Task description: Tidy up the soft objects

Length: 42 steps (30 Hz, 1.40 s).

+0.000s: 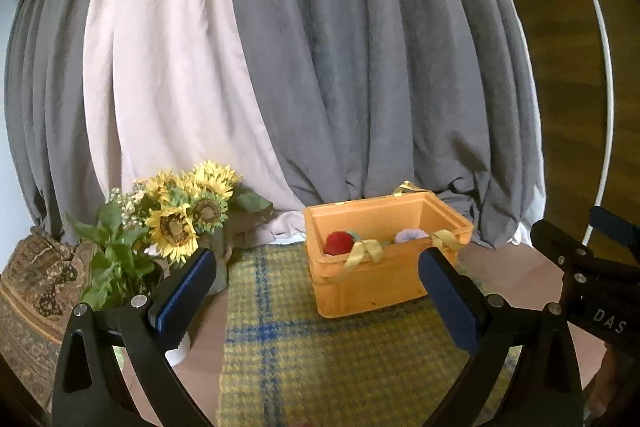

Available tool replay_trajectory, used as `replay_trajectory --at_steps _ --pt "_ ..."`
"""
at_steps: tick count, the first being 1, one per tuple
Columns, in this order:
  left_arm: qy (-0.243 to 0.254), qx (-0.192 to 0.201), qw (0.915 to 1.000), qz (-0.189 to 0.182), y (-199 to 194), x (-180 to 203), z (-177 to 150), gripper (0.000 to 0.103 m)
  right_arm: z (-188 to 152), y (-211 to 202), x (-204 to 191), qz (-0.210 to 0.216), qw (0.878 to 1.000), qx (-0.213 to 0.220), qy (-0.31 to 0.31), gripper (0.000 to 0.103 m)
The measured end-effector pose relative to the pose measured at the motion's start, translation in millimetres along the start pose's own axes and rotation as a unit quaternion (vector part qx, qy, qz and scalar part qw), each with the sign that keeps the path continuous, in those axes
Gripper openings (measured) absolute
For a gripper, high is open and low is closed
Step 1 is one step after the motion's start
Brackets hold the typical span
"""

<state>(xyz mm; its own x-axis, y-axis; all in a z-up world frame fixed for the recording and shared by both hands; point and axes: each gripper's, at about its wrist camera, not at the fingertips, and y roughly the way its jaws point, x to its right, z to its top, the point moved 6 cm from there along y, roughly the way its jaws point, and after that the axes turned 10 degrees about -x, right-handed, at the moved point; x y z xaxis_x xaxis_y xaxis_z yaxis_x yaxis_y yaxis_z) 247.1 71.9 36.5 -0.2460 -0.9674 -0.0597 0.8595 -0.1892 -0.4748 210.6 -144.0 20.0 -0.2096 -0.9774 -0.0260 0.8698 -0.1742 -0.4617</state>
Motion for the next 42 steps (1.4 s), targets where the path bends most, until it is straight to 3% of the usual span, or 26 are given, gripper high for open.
replay_trajectory --at_steps 22,42 --pt "-0.041 0.018 0.9986 0.029 -128.5 44.0 -60.6 0.103 -52.9 -112.6 36.7 0.049 0.998 0.002 -0.027 0.093" --pt "-0.039 0.029 0.9983 0.034 -179.8 64.9 -76.1 0.103 -75.8 -161.9 54.9 0.059 0.998 0.008 -0.024 0.093"
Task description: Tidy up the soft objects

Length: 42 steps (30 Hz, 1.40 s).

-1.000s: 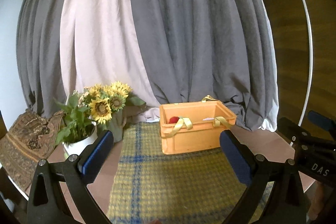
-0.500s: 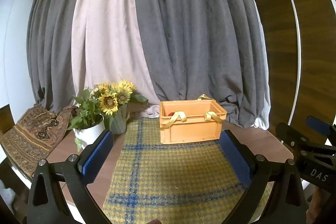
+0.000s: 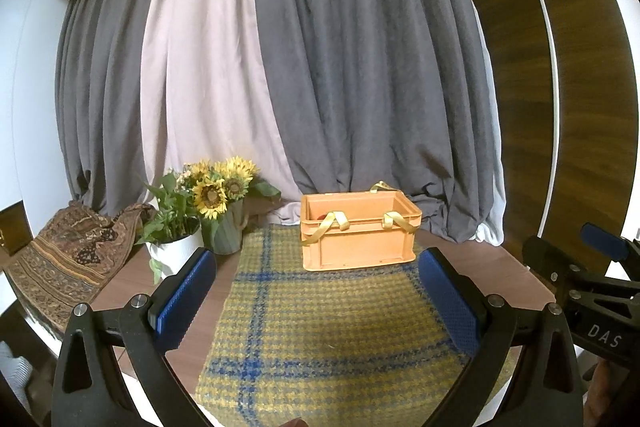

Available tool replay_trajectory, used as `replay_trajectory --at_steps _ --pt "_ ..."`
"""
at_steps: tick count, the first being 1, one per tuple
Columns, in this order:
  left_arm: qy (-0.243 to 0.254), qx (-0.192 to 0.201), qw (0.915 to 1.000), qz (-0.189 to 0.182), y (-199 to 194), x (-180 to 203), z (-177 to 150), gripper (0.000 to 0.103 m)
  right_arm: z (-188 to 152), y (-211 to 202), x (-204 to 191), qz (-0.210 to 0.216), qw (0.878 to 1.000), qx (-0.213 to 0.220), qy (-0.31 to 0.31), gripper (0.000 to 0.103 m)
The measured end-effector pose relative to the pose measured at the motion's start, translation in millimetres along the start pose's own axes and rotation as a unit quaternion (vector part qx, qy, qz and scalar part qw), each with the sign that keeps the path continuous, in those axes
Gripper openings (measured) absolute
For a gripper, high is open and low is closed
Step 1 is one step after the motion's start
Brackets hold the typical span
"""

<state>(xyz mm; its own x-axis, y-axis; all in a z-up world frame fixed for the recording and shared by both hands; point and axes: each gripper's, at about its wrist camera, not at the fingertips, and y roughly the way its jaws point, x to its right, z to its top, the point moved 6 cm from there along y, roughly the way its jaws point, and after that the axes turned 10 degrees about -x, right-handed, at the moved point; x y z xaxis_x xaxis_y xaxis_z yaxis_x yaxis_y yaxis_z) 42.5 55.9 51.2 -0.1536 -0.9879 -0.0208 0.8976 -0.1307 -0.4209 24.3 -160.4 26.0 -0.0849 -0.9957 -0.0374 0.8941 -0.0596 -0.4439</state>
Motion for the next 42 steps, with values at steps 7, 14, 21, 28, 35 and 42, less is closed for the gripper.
replay_trajectory --at_steps 7,14,21,28,35,42 --pt "-0.002 0.002 1.0 -0.001 -6.3 1.1 -1.1 0.103 -1.9 -6.5 -0.3 -0.001 1.0 0.004 -0.003 0.093" --pt "0.001 0.003 1.0 -0.001 -8.0 1.7 -1.7 0.103 -3.6 -8.8 0.2 0.003 1.0 0.003 -0.001 0.093" --pt "0.0 0.003 1.0 -0.002 -9.2 2.2 -2.0 0.103 -3.4 -9.5 2.0 0.003 1.0 0.0 -0.001 0.093" --pt "0.001 0.002 1.0 -0.004 -9.9 1.9 -2.9 0.103 -4.2 -9.9 2.6 0.002 1.0 -0.001 0.0 0.093" --pt "0.001 0.0 1.0 -0.005 -9.0 0.3 -3.2 0.103 -4.3 -10.0 3.0 0.0 1.0 0.0 0.001 0.093" --pt "0.0 -0.001 1.0 -0.003 -9.3 -1.0 -4.0 0.103 -4.2 -10.4 2.7 0.0 1.0 0.0 0.0 0.093"
